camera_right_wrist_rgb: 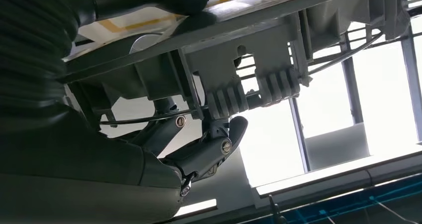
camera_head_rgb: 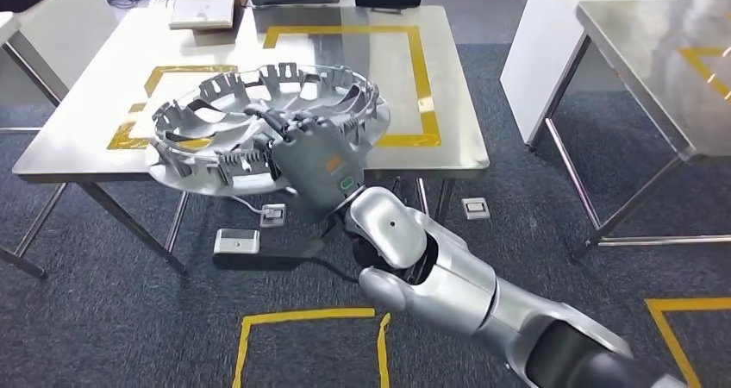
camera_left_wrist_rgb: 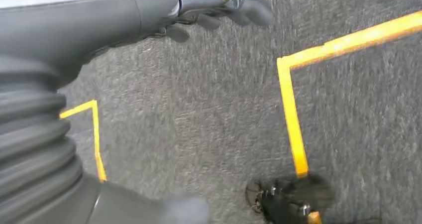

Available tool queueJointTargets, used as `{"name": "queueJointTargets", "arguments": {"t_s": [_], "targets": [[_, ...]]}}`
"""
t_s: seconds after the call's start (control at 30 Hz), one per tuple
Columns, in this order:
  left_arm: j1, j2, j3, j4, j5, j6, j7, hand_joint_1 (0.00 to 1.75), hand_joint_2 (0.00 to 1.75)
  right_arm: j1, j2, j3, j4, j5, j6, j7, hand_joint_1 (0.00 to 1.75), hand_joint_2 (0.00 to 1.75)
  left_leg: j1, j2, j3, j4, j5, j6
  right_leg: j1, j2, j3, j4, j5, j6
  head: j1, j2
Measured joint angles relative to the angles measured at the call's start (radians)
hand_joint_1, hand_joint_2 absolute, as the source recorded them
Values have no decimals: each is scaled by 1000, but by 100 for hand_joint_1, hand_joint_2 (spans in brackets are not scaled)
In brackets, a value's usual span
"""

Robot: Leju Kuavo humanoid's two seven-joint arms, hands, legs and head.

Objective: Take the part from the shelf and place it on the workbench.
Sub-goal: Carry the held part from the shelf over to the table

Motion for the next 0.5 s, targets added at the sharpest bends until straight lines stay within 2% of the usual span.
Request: {"name": "queueJointTargets", "arguments": {"t_s": [0.03, 0.07, 0.13, 0.2, 0.23, 0.27, 0.3, 0.33, 0.37, 0.4, 0.43, 0.47, 0.5], "targets": [[0, -1, 0, 0, 1, 1, 0, 0, 175, -3, 0, 0, 0, -3, 2, 0, 175, 175, -2, 1, 3, 19, -5, -7, -1, 3, 13, -13, 6, -6, -1, 0], [0, -1, 0, 0, 1, 0, 0, 0, 175, -6, 0, 0, 0, -6, 2, -1, 175, 175, -1, 5, -7, 51, -5, -14, -3, 1, 26, -17, 3, -12, -4, 0], [-2, -3, 0, 1, 0, -2, -2, 0, 175, -8, 1, 0, 1, -8, 3, -2, 175, 175, 7, 16, -70, 154, -31, -28, -9, 0, 44, -20, -9, -16, -8, 0], [-1, -3, 1, 1, 1, -3, -6, 0, 175, -9, 1, 0, 4, -14, 4, -2, 175, 175, 20, 22, -146, 246, -90, -43, -14, -1, 60, -19, -26, -13, -10, 0], [0, -2, 1, 1, 2, -3, -8, 0, 175, -9, 1, -1, 6, -19, 7, 0, 175, 175, 25, 23, -172, 261, -110, -50, -18, 0, 71, -19, -37, -10, -10, 0], [1, -2, 2, 1, 3, -4, -10, 0, 175, -11, 1, -1, 11, -26, 12, 1, 175, 175, 30, 24, -183, 245, -104, -55, -22, 0, 83, -18, -47, -5, -10, 0], [2, -1, 2, 0, 3, -4, -12, 0, 175, -14, 2, -3, 17, -34, 18, 1, 175, 175, 34, 26, -181, 201, -69, -61, -27, 0, 95, -16, -58, 0, -10, 0], [2, 0, 2, 0, 3, -4, -15, 0, 175, -18, 4, -5, 25, -42, 25, 2, 175, 175, 39, 28, -170, 136, -9, -66, -31, 0, 106, -14, -70, 7, -10, 0], [2, 0, 2, 1, 3, -4, -17, 0, 175, -24, 7, -9, 36, -52, 32, 0, 175, 175, 42, 32, -162, 75, 46, -68, -34, 0, 115, -9, -81, 14, -12, 0], [1, 1, 2, 2, 3, -5, -19, 0, 175, -33, 11, -14, 51, -63, 38, -3, 175, 175, 43, 35, -155, 31, 89, -66, -35, 1, 119, -4, -90, 21, -14, 0], [1, 1, 2, 2, 2, -5, -20, 0, 175, -43, 14, -19, 67, -74, 43, -7, 175, 175, 42, 37, -153, 9, 115, -60, -35, 1, 119, 0, -97, 29, -16, 0], [0, 1, 2, 3, 0, -5, -21, 0, 175, -55, 17, -24, 85, -85, 47, -11, 175, 175, 42, 37, -155, 6, 120, -53, -34, 2, 120, 3, -103, 34, -17, 0], [-1, 1, 2, 3, -2, -5, -23, 0, 175, -68, 19, -31, 106, -96, 50, -13, 175, 175, 42, 35, -155, 8, 125, -48, -32, 2, 118, 2, -104, 34, -17, 0]]}}
